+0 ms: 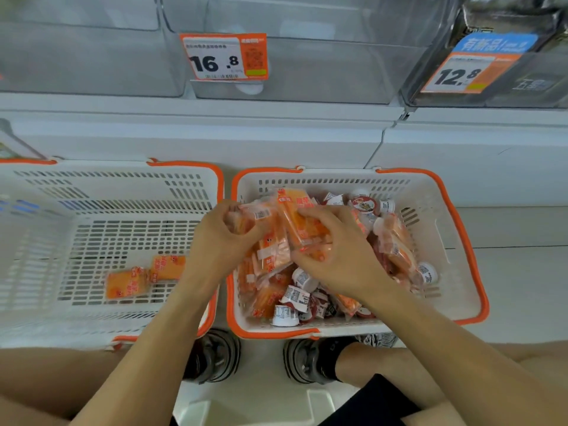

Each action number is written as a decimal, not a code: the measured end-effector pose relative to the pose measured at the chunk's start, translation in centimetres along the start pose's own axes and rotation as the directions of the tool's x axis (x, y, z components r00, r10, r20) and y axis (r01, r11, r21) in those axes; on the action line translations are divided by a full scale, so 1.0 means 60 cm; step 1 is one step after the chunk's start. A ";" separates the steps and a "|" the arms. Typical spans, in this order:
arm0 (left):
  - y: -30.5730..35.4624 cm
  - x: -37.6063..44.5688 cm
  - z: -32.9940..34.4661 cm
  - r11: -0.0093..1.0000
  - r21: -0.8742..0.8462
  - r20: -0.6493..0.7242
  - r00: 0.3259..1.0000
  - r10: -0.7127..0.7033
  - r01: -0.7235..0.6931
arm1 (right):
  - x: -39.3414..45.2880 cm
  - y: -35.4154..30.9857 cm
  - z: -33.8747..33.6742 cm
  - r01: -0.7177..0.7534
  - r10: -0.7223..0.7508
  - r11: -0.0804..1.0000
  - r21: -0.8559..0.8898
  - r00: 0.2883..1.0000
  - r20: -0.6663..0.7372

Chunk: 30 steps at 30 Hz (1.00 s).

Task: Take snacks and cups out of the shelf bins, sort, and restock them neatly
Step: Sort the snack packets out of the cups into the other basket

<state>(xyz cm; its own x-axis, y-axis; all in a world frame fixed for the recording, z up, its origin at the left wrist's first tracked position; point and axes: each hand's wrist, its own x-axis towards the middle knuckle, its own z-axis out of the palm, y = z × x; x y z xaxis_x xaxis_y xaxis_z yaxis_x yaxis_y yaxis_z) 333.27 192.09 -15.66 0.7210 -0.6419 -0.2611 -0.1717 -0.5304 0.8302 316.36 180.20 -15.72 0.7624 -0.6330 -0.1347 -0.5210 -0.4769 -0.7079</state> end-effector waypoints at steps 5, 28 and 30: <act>-0.018 0.012 -0.099 0.984 0.179 -0.177 0.983 0.042 -0.010 | 0.027 -0.074 0.065 0.025 -0.045 0.981 0.193 0.994 0.098; -0.068 0.017 0.035 0.954 0.208 0.045 0.977 0.210 -0.215 | 0.048 0.084 0.002 -0.058 0.270 0.853 -0.519 0.900 0.342; -0.079 0.023 0.071 0.914 0.323 0.220 0.959 0.178 -0.244 | 0.042 0.096 0.001 -0.073 0.272 0.864 -0.499 0.900 0.340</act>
<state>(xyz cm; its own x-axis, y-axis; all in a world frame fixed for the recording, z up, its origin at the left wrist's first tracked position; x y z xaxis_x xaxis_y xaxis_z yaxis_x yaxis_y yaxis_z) 332.20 191.34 -22.05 0.5130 -0.8321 -0.2109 -0.5498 -0.5072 0.6637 315.28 175.88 -20.16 0.6748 -0.4925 -0.5496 -0.6972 -0.6697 -0.2557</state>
